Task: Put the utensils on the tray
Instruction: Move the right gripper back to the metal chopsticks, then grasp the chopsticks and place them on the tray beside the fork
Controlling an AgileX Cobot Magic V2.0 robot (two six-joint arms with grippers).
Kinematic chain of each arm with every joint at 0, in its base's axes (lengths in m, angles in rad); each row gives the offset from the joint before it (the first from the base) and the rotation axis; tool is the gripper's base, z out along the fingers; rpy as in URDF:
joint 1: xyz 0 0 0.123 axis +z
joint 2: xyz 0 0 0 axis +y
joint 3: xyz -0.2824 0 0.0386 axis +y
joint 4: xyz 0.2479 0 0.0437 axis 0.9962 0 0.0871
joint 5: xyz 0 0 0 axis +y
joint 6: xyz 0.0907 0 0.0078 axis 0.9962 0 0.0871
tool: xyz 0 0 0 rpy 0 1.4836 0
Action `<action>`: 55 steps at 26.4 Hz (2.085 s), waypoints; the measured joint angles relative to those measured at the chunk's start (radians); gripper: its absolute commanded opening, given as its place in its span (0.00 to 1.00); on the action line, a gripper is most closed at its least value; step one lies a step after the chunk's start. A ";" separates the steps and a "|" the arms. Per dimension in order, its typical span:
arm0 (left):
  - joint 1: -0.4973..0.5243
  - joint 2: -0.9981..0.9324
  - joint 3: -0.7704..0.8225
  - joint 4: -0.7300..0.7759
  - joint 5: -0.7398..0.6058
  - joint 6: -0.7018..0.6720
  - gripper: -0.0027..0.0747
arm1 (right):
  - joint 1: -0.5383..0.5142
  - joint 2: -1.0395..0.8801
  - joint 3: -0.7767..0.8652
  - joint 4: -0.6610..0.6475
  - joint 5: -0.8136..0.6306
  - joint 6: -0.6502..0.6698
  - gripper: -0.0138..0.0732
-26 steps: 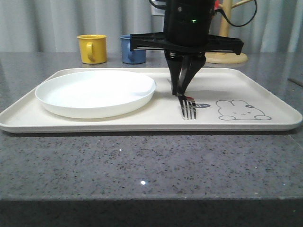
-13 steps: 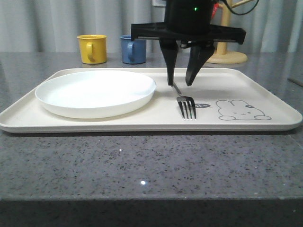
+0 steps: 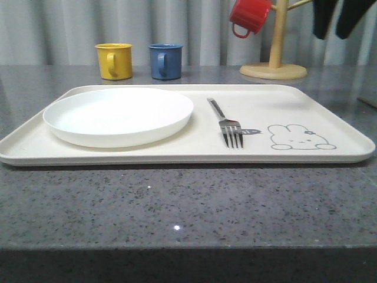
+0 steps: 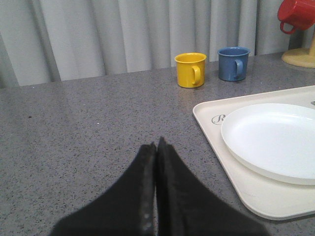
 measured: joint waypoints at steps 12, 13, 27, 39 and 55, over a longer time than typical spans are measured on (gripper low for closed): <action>0.000 0.000 0.000 0.000 0.000 0.000 0.01 | -0.290 -0.073 0.337 0.089 -0.032 -0.248 0.49; 0.000 0.000 0.000 0.000 0.000 0.000 0.01 | -0.290 -0.065 0.348 0.093 -0.049 -0.253 0.49; 0.000 0.000 0.000 0.000 0.000 0.000 0.01 | -0.290 0.012 0.360 0.105 -0.102 -0.265 0.24; 0.000 0.000 0.000 0.000 0.000 0.000 0.01 | -0.245 -0.098 0.272 0.111 -0.023 -0.178 0.20; 0.000 0.000 0.000 0.000 0.000 0.000 0.01 | 0.147 0.025 0.206 0.146 -0.103 0.068 0.23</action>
